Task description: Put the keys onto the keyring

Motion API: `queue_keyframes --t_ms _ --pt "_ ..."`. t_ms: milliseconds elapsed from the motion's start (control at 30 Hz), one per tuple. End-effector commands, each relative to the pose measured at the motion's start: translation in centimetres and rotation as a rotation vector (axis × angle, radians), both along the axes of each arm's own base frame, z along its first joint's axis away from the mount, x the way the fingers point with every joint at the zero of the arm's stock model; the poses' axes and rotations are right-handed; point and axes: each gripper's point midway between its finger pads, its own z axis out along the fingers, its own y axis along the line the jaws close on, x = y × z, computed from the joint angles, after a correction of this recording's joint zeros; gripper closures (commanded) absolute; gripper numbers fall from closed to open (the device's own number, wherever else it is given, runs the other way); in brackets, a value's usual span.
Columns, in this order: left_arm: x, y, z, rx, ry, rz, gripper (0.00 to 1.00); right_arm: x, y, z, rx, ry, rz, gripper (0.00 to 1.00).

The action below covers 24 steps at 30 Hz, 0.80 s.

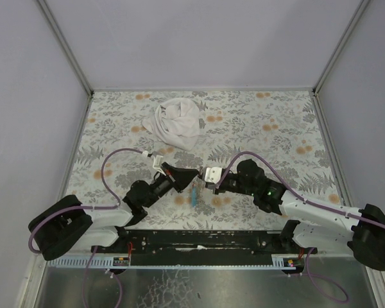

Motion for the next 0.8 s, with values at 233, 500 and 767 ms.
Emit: queue_keyframes --t_ms 233,500,767 --pt "1.1 2.1 3.0 -0.110 -0.090 0.122 1.00 -0.3 -0.7 2.8 0.079 -0.040 -0.031 1.00" --pt "0.5 2.6 2.4 -0.028 -0.126 0.112 0.84 -0.2 -0.9 4.3 -0.003 -0.088 -0.002 1.00" --pt "-0.9 1.8 2.5 0.052 -0.221 0.004 0.71 -0.4 -0.6 4.6 -0.030 -0.103 0.034 1.00"
